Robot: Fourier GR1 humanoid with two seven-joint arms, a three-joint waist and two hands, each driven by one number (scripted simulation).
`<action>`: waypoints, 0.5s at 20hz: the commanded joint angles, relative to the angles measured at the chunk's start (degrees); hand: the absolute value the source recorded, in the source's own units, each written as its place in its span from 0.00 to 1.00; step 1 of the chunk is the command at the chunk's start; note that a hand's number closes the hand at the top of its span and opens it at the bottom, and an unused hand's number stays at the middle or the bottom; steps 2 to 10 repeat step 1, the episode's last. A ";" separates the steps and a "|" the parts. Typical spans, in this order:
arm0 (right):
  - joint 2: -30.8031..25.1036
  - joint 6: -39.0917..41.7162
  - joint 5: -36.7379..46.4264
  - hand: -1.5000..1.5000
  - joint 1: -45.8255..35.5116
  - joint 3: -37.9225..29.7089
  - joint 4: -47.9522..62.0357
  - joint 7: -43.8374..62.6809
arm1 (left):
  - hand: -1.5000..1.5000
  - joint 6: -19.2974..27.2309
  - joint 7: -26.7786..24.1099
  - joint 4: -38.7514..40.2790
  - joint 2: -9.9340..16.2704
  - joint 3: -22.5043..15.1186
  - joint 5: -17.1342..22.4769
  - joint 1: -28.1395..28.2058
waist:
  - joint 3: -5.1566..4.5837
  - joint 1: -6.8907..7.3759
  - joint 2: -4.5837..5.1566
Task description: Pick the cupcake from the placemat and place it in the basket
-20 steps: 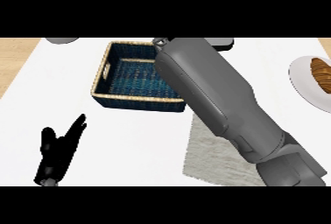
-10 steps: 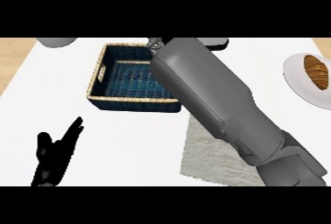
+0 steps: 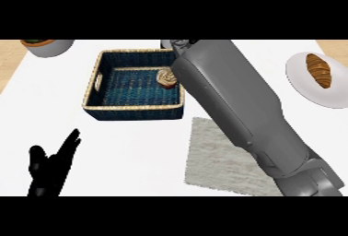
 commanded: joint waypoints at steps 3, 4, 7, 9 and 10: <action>-0.68 1.15 2.81 0.00 4.84 -2.23 -7.17 11.63 | 0.50 -0.20 1.00 3.22 -0.42 0.62 0.80 2.16 | -0.76 -1.51 0.06; -0.68 1.15 2.81 0.00 4.84 -2.23 -7.17 11.63 | 0.50 -0.20 1.00 3.22 -0.42 0.62 0.80 2.16 | -0.76 -1.51 0.06; -0.68 1.15 2.81 0.00 4.84 -2.23 -7.17 11.63 | 0.50 -0.20 1.00 3.22 -0.42 0.62 0.80 2.16 | -0.76 -1.51 0.06; -0.68 1.15 2.81 0.00 4.84 -2.23 -7.17 11.63 | 0.50 -0.20 1.00 3.22 -0.42 0.62 0.80 2.16 | -0.76 -1.51 0.06; -0.68 1.15 2.81 0.00 4.84 -2.23 -7.17 11.63 | 0.50 -0.20 1.00 3.22 -0.42 0.62 0.80 2.16 | -0.76 -1.51 0.06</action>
